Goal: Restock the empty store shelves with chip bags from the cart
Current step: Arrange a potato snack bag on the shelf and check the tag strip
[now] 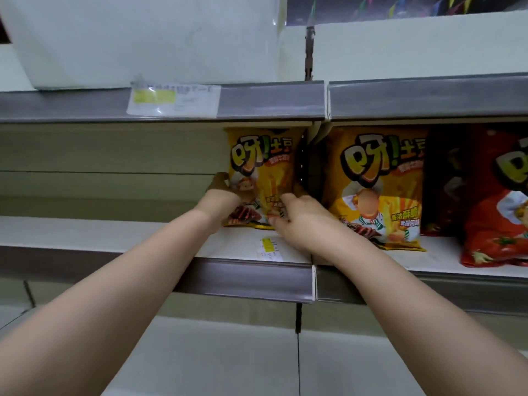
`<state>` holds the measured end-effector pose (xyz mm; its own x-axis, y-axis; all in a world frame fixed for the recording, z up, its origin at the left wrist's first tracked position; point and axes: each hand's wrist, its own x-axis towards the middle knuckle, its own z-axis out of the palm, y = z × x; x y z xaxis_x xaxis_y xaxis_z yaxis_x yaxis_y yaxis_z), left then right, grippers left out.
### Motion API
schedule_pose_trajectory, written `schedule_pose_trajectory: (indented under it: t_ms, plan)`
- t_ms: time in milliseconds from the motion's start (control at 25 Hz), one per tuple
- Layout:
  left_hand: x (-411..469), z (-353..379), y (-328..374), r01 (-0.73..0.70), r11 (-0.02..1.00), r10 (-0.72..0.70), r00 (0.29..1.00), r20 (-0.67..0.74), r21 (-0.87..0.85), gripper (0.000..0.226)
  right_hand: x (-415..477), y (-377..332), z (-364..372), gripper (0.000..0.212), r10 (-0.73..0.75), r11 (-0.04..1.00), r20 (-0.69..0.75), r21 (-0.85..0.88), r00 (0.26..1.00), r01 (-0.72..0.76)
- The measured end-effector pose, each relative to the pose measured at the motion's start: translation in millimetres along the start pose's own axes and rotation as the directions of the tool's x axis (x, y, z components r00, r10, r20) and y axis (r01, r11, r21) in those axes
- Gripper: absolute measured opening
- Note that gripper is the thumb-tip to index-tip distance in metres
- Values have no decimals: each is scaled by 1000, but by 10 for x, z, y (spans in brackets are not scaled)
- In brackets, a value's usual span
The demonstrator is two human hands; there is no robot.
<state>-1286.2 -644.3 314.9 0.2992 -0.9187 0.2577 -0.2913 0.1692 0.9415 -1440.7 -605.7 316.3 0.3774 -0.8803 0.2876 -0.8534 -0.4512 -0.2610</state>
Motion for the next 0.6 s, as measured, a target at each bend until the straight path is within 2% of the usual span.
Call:
schedule_pose_trajectory:
  t_ms: [40,120,200,280,360,440,520,600]
  plan:
    - [-85,-16,23,1,999,1,999,-45,49,74,-46,-3,-19,47,-30,999,-83,35,996,33]
    - [-318,-43,77,-22,994,36,991,-129,111,80,-161,-50,-44,47,-102,981,-277,133,955,143]
    - [-665,-128,76,-86,978,132,961,-244,191,69,-307,-185,24,43,-181,915,-462,245,868,321]
    - [-1081,-269,-21,-155,964,225,909,-350,217,53,-466,-385,191,33,-228,784,-588,361,776,504]
    - [-1547,-464,-216,-204,952,290,836,-465,226,42,-645,-627,449,28,-256,624,-632,470,731,625]
    - [-1979,-723,-446,-181,948,303,768,-564,262,40,-815,-914,736,24,-286,502,-628,545,724,672]
    - [-2361,-1029,-679,-55,964,218,722,-657,260,39,-972,-1252,1023,24,-335,392,-583,628,740,672]
    - [-2722,-1374,-895,75,976,110,637,-763,203,40,-1149,-1627,1307,25,-424,298,-502,709,754,639]
